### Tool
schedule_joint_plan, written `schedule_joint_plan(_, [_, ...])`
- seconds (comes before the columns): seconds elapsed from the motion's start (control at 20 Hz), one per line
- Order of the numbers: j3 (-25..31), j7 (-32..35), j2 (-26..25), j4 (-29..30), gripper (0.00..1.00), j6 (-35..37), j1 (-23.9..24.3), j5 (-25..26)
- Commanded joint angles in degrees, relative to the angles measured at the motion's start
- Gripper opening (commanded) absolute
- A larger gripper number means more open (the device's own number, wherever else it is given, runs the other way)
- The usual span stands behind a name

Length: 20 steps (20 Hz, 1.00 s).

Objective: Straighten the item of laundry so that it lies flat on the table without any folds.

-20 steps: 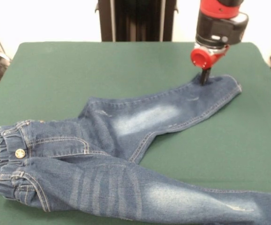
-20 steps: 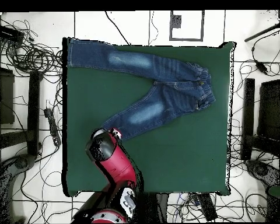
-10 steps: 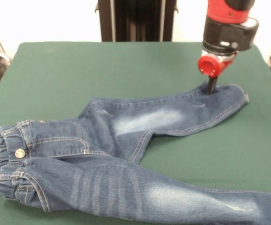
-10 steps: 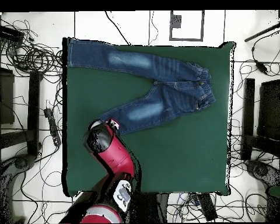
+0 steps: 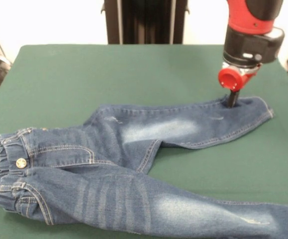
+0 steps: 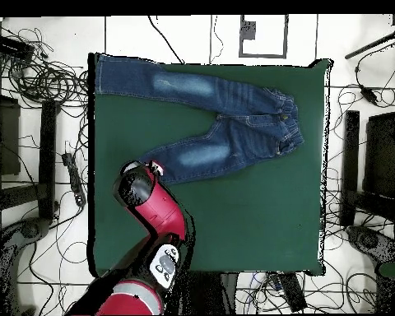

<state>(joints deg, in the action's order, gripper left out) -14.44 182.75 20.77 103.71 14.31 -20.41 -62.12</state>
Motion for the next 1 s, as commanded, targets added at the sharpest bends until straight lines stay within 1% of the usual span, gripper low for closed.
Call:
schedule_joint_plan(0.05, [1.1, 24.3, -3.3, -6.9, 0.00, 7.4, -3.6, -0.8])
schedule_joint_plan(0.15, [0.8, 25.4, -3.4, -7.6, 0.00, 8.3, -4.2, -0.4])
schedule_joint_plan(0.35, [-2.2, 29.6, -4.3, -10.3, 0.00, 12.5, -6.4, 1.8])
schedule_joint_plan(0.45, [-2.6, 30.1, -4.4, -10.8, 0.00, 13.2, -7.0, 2.2])
schedule_joint_plan(0.55, [-4.6, 32.2, -5.2, -12.6, 0.00, 15.5, -8.5, 3.4])
schedule_joint_plan(0.7, [-4.9, 32.5, -4.6, -13.0, 0.00, 16.2, -9.4, 3.5])
schedule_joint_plan(0.9, [-6.6, 35.9, -6.2, -15.9, 0.00, 17.7, -11.0, 4.0])
schedule_joint_plan(1.0, [-6.7, 36.2, -6.0, -16.1, 0.00, 17.9, -11.3, 4.0])
